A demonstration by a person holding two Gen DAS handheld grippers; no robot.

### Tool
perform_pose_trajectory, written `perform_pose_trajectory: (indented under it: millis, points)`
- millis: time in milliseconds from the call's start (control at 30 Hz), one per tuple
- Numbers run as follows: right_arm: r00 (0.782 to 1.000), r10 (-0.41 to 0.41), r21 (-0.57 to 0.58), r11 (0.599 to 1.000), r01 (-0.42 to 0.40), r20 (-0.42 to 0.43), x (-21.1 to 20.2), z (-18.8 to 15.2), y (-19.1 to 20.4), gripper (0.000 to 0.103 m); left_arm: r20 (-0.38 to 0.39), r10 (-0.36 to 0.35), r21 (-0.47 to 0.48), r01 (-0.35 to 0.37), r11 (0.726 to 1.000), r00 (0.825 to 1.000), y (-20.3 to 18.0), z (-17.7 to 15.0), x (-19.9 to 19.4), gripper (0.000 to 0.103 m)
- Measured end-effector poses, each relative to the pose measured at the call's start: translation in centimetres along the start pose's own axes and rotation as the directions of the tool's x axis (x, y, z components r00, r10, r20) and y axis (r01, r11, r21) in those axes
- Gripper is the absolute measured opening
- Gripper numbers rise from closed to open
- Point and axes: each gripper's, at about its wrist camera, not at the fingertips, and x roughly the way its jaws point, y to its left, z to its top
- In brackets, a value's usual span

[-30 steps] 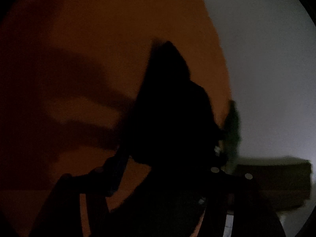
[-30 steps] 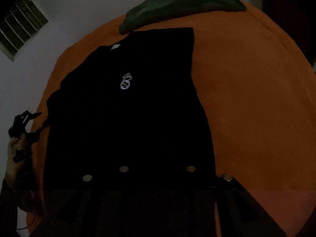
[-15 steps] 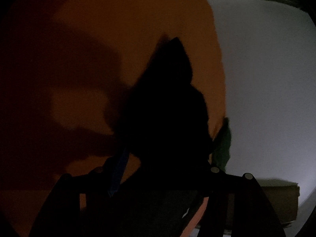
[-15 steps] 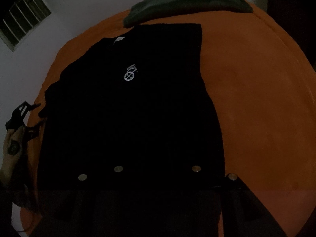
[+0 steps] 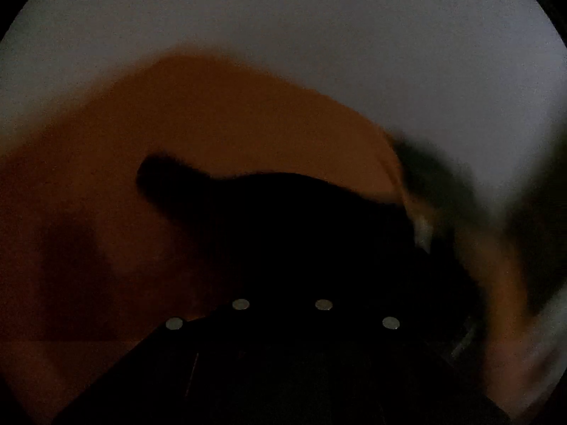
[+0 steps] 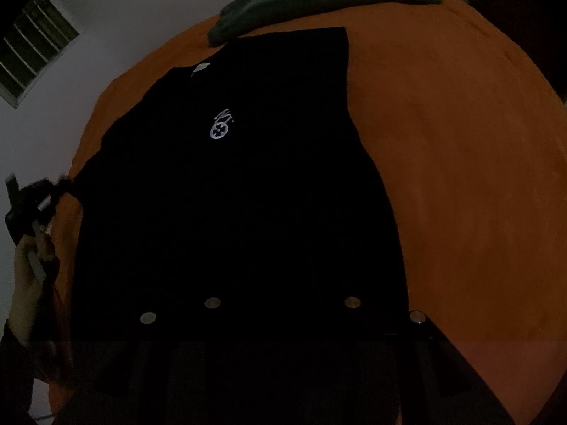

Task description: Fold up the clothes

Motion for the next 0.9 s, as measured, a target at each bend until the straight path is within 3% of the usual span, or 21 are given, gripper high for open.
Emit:
perform_pose_trajectory:
  millis: [33, 67, 167, 300, 400, 500, 567, 633, 700, 767, 900]
  points:
    - [1.000, 0.000, -0.002, 1.000, 0.000, -0.005, 0.1, 0.0, -0.1, 0.028, 0.018, 0.012, 0.180, -0.015, 0.984, 1.000, -2.4, -0.1, -0.9, 0.008]
    - [1.000, -0.001, -0.004, 1.000, 0.001, -0.011, 0.2, -0.1, -0.1, 0.028, -0.024, 0.016, 0.350, -0.007, 0.937, 1.000, -5.6, -1.6, -0.5, 0.009]
    - [1.000, -0.001, 0.007, 1.000, 0.001, -0.024, 0.5, 0.0, -0.4, 0.028, -0.100, 0.069, 0.472, -0.014, 0.881, 0.993, -8.4, -3.9, 0.7, 0.012]
    - [1.000, 0.010, 0.010, 1.000, -0.009, -0.029, 0.5, 0.1, 0.0, 0.028, -0.118, 0.067, 0.486, -0.001, 0.874, 0.991, -8.4, -5.0, 0.2, 0.037]
    - [0.999, 0.028, -0.029, 0.999, -0.029, -0.034, 0.4, 0.3, 1.1, 0.028, -0.160, -0.024, 0.450, 0.094, 0.888, 0.987, -7.5, -4.6, -1.0, 0.047]
    - [0.997, 0.067, -0.065, 0.995, -0.070, -0.040, 0.5, 1.2, 2.5, 0.028, -0.207, -0.136, 0.356, 0.204, 0.912, 0.969, -5.9, -3.3, -1.6, 0.049]
    - [0.992, 0.117, -0.080, 0.989, -0.122, -0.055, 0.9, 2.4, 3.7, 0.028, -0.252, -0.269, 0.229, 0.327, 0.917, 0.930, -2.9, -2.4, -2.6, 0.054]
    - [0.975, 0.211, -0.070, 0.974, -0.216, -0.076, 1.8, 4.7, 5.5, 0.028, -0.272, -0.325, 0.155, 0.375, 0.914, 0.906, -1.5, -2.8, -5.1, 0.060]
    - [0.951, 0.295, -0.060, 0.952, -0.301, -0.087, 2.9, 7.2, 7.7, 0.028, -0.271, -0.344, 0.101, 0.382, 0.919, 0.899, 1.1, -2.6, -5.8, 0.061]
    - [0.923, 0.371, -0.081, 0.922, -0.379, -0.097, 4.6, 10.5, 11.1, 0.029, -0.269, -0.310, 0.077, 0.341, 0.937, 0.912, 3.6, -2.3, -5.4, 0.062]
    - [0.887, 0.435, -0.202, 0.865, -0.460, -0.157, 9.8, 16.3, 20.2, 0.038, -0.279, -0.237, -0.015, 0.242, 0.970, 0.931, 8.2, -1.6, -3.7, 0.062]
